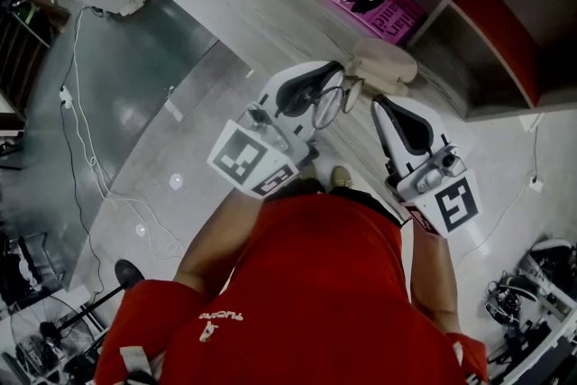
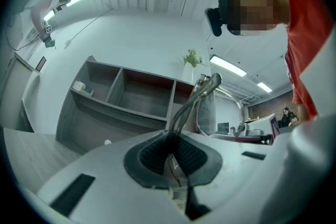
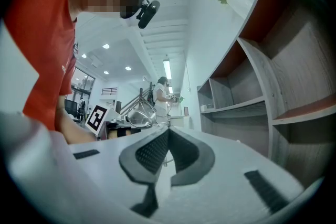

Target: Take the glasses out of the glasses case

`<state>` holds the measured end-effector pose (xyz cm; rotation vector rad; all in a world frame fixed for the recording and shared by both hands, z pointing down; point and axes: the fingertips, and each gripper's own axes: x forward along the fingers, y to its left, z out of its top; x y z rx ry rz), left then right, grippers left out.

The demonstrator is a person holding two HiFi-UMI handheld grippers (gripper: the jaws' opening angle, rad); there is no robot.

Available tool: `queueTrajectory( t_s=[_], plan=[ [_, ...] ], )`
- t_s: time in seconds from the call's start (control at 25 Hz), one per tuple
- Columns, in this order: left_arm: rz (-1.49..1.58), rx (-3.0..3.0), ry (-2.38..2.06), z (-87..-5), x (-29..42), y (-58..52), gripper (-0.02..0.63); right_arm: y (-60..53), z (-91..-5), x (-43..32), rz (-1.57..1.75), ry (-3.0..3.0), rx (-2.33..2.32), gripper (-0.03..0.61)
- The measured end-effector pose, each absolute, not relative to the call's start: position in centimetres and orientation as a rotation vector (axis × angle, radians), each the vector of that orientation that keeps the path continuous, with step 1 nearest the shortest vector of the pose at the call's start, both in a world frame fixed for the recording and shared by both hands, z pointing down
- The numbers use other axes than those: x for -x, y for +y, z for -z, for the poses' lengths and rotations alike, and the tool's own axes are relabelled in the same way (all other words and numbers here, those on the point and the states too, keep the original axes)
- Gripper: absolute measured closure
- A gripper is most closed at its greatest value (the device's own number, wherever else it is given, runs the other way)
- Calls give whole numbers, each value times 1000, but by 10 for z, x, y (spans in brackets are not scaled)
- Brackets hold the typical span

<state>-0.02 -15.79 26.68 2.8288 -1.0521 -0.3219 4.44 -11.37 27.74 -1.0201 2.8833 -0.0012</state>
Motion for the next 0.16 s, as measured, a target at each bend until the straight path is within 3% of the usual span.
queueTrajectory(
  t_s=[0.16],
  plan=[
    [320,-2827,-1050,-268,2,-157,594,-113,-277,-41,-1,2882,1011,575]
  ],
)
